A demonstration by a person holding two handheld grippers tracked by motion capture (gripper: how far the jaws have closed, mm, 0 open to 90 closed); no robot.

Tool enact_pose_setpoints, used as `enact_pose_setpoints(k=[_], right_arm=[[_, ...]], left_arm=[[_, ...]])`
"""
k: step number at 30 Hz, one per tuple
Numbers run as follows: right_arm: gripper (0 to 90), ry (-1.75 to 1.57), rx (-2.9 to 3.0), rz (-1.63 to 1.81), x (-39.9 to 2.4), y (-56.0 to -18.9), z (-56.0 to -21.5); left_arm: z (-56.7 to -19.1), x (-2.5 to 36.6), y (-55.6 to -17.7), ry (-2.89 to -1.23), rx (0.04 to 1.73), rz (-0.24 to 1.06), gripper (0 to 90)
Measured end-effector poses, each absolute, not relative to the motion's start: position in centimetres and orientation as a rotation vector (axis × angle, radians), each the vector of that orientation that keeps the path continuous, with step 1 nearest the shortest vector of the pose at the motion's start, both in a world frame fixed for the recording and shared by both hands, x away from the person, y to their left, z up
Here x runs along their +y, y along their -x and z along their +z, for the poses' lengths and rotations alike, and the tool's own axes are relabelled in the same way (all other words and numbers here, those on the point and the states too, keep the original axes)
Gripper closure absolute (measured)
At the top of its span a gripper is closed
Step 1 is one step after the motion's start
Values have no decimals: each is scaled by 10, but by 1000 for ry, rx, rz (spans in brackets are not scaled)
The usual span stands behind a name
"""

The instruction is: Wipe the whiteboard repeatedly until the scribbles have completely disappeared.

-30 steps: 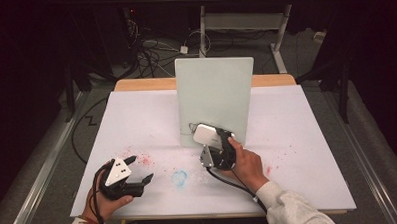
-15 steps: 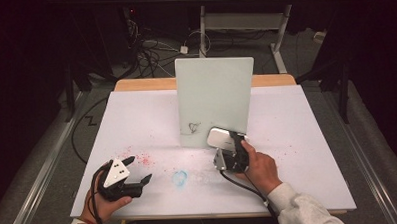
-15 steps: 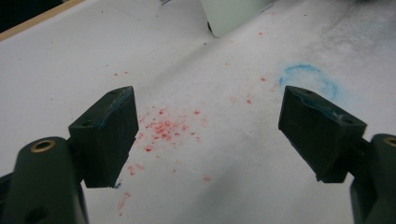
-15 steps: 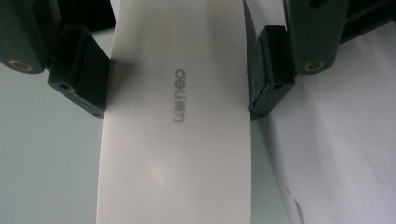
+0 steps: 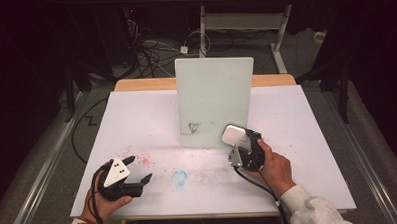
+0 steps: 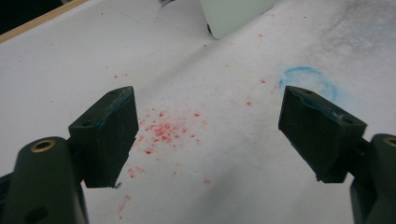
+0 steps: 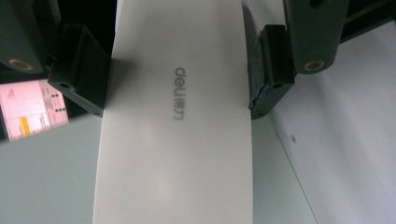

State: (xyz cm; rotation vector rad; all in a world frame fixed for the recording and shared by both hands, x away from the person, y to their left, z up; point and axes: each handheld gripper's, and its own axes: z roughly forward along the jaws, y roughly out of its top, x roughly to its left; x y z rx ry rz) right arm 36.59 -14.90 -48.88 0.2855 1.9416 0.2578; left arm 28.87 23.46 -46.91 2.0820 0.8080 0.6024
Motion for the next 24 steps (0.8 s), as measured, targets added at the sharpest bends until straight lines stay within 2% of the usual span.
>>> enact_pose_setpoints(k=[8,24], right_arm=[[310,-265,1945,351,-112,-371,-482],[309,-246,1925,424,-63,-379,-467]], left_arm=[[-470,234,-289,-2081,804,605,193],[-470,234,-290,-2087,805,601,193]])
